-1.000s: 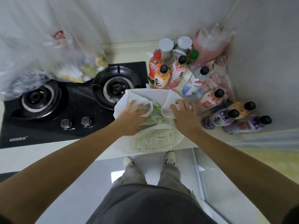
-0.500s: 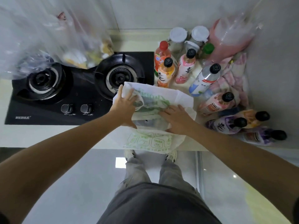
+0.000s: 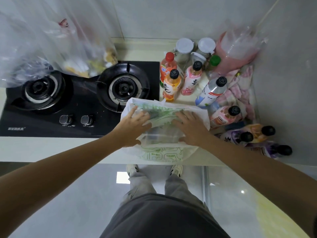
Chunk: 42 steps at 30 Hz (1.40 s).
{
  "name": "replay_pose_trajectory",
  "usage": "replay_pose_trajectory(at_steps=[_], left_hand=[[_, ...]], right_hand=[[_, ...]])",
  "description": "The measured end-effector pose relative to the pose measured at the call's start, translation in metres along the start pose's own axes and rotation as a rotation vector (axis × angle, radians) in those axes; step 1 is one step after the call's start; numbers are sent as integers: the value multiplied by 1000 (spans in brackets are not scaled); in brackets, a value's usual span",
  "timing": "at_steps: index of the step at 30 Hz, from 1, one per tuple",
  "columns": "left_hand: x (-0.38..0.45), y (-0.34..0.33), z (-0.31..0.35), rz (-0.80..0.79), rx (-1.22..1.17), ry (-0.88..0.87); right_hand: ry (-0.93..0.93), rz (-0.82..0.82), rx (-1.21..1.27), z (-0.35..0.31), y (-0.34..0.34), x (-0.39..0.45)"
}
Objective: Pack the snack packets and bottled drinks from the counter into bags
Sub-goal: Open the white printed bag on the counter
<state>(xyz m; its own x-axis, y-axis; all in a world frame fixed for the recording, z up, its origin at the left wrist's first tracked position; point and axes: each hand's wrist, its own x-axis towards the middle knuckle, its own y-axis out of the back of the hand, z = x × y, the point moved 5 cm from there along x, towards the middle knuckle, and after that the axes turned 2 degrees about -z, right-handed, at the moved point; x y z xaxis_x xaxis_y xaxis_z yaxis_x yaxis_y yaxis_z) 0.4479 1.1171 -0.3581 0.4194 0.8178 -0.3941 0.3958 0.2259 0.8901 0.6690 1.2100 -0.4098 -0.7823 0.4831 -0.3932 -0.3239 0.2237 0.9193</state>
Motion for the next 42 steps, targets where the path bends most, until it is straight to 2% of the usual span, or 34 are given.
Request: replay_pose_trajectory(at_steps=[3, 5, 7, 11, 15, 18, 20, 23, 25, 27, 31, 33, 42], left_hand=[[4, -3, 5, 79, -20, -187], [6, -10, 5, 28, -26, -204], [8, -15, 5, -30, -22, -183], [15, -21, 6, -80, -59, -90], [21, -20, 1, -121, -90, 38], [21, -17, -1, -75, -50, 54], [20, -13, -2, 24, -25, 14], [16, -8, -5, 144, -44, -24], [16, -6, -8, 148, -36, -1], [15, -10, -11, 111, -35, 52], [15, -27, -17, -8, -51, 184], [14, -35, -17, -39, -60, 217], [20, -34, -11, -109, -90, 266]], right_hand=[[85, 290, -139, -8, 4, -11], [95, 377, -168, -9, 4, -18], [83, 376, -151, -5, -2, -20], [85, 173, 85, 7, -16, -19], [13, -152, 280, 12, -11, -20], [39, -215, 308, 11, 1, -20], [100, -11, 159, 9, 16, -20], [116, 518, -52, -3, 44, -30], [48, 638, -45, -4, 50, -34], [-36, 549, -10, 2, 43, -29], [-149, 147, 102, 13, 13, -19], [-154, 11, 126, 14, 3, -17], [-113, -212, 48, 18, -10, -16]])
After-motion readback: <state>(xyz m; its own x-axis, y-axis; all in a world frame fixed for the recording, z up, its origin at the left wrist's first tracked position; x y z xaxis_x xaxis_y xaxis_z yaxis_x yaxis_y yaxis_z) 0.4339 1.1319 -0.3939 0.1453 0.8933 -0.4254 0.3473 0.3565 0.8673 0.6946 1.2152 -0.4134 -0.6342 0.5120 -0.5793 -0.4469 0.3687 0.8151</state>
